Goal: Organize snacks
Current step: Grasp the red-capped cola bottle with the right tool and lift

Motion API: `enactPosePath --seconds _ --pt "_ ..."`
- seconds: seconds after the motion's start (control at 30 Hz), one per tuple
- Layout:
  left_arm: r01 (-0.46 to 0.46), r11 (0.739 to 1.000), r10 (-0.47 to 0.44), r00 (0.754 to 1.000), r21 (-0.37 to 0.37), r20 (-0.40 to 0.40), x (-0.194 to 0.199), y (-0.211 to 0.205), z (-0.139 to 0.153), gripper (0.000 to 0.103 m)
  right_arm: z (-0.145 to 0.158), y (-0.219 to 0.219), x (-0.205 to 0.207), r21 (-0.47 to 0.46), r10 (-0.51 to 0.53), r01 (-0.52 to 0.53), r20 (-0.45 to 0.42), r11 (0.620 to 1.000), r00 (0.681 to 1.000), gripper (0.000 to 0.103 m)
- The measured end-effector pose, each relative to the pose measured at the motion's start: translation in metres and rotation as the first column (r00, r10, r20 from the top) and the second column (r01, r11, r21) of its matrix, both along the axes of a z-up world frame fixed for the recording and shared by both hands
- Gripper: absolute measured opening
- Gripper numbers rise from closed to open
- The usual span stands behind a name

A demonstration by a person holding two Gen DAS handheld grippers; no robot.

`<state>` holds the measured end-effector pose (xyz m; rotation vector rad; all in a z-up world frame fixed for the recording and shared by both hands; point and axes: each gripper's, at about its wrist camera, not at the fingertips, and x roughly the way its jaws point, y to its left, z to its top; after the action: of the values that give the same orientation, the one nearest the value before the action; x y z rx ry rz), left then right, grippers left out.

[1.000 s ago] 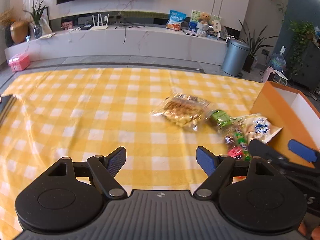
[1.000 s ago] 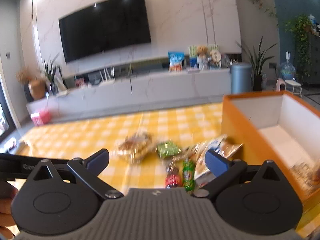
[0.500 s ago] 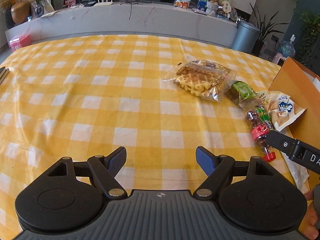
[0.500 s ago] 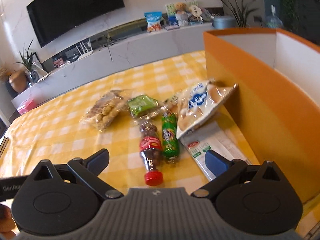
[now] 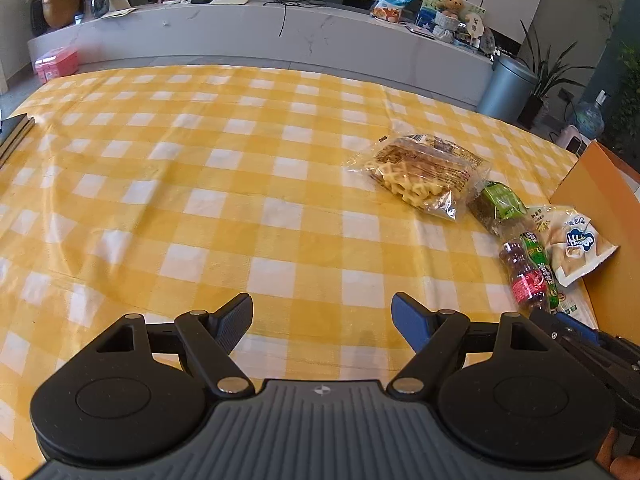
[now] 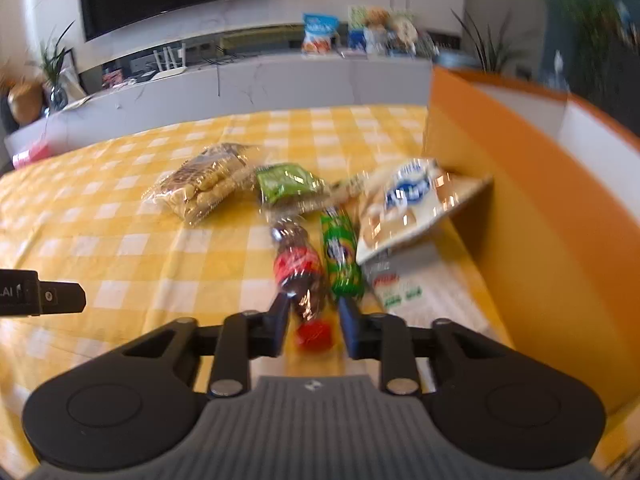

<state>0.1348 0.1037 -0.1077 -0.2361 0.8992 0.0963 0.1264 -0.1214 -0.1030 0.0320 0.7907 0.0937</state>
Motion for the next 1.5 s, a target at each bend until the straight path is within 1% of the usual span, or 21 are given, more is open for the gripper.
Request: enactPosePath --seconds 0.03,0.13,0.2,0.3,0.4,0.53,0.6,0.63,0.7,0.77,0.83,0.87,0.9,0.93,1.0,1.03,1.07,1.27,1.4,1.5 --pt "-0.002 1.0 0.002 1.0 -0.001 -0.001 0.0 0.001 0.0 0.093 -0.002 0.002 0.0 -0.011 0.006 -0.006 -0.005 1.0 1.0 0.022" --pt "-0.007 1.0 0.007 1.0 -0.001 -0.008 0.001 0.001 -0.002 0.093 -0.004 0.007 0.001 -0.031 0.024 -0.024 -0.009 0.999 1.0 0.019" --pt "-0.002 1.0 0.002 1.0 0.003 -0.008 0.002 0.0 -0.002 0.093 -0.003 0.01 -0.002 -0.048 0.039 -0.039 -0.006 0.998 0.999 0.019" --pt "0.005 1.0 -0.004 1.0 0.022 -0.021 0.003 -0.003 -0.003 0.093 0.0 0.01 -0.007 -0.045 0.057 -0.058 -0.027 0.997 0.998 0.019" --pt "0.002 0.999 -0.002 1.0 0.033 -0.023 0.003 -0.005 -0.003 0.093 0.003 0.012 -0.023 -0.062 0.097 -0.1 -0.052 0.993 0.994 0.019" --pt "0.002 0.999 -0.001 1.0 0.05 -0.016 -0.002 -0.005 0.001 0.093 0.005 0.009 -0.044 -0.039 0.141 -0.144 -0.072 0.989 0.987 0.019" --pt "-0.008 0.999 0.009 1.0 0.053 -0.012 -0.003 -0.003 0.004 0.093 0.004 0.01 -0.044 -0.032 0.143 -0.145 -0.073 0.989 0.987 0.021" --pt "-0.012 0.999 0.012 1.0 0.052 -0.012 -0.003 -0.002 0.005 0.093 0.004 0.011 -0.041 -0.03 0.138 -0.141 -0.074 0.99 0.988 0.023" --pt "-0.017 0.999 0.017 1.0 0.048 -0.005 -0.004 0.0 0.007 0.093 0.003 0.012 -0.036 -0.026 0.129 -0.13 -0.061 0.991 0.99 0.033" --pt "-0.02 0.999 0.02 1.0 0.047 0.0 -0.004 0.001 0.008 0.093 0.002 0.015 -0.031 -0.034 0.122 -0.124 -0.035 0.992 0.992 0.049" --pt "-0.018 0.999 0.018 1.0 0.045 -0.002 -0.003 0.001 0.007 0.093 0.001 0.019 -0.024 -0.036 0.118 -0.118 -0.01 0.992 0.993 0.056" --pt "-0.016 0.999 0.016 1.0 0.045 -0.006 -0.002 0.0 0.006 0.093 0.001 0.02 -0.02 -0.034 0.114 -0.114 -0.005 0.993 0.994 0.057" --pt "-0.013 0.999 0.013 1.0 0.045 -0.01 -0.002 0.0 0.005 0.093 -0.001 0.021 -0.017 -0.03 0.108 -0.108 -0.002 0.994 0.994 0.057" --pt "-0.009 0.999 0.01 1.0 0.047 -0.012 -0.001 -0.001 0.004 0.093 -0.002 0.021 -0.014 -0.028 0.099 -0.099 0.001 0.995 0.995 0.055" --pt "-0.005 0.999 0.006 1.0 0.049 -0.015 -0.001 -0.002 0.002 0.093 -0.006 0.021 -0.01 -0.026 0.078 -0.078 -0.009 0.997 0.997 0.045" --pt "-0.003 0.999 0.004 1.0 0.049 -0.016 -0.001 -0.003 0.002 0.093 -0.008 0.019 -0.008 -0.015 0.077 -0.077 -0.021 0.997 0.997 0.036" --pt "-0.002 0.999 0.003 1.0 0.049 -0.017 -0.001 -0.003 0.001 0.093 -0.009 0.018 -0.007 0.0 0.076 -0.076 -0.031 0.997 0.997 0.031" --pt "0.004 0.998 -0.003 1.0 0.058 -0.01 -0.002 -0.005 0.003 0.093 -0.009 0.017 -0.009 -0.005 0.061 -0.061 -0.024 0.998 0.998 0.03" --pt "0.014 0.998 -0.015 1.0 0.062 0.016 -0.005 -0.009 0.008 0.093 0.003 0.007 -0.018 -0.001 0.046 -0.046 0.027 0.999 0.999 0.03" --pt "0.044 0.998 -0.046 0.998 0.051 0.042 -0.006 -0.016 0.013 0.093 0.019 -0.004 -0.029 0.008 0.042 -0.043 0.071 0.999 0.997 0.029"
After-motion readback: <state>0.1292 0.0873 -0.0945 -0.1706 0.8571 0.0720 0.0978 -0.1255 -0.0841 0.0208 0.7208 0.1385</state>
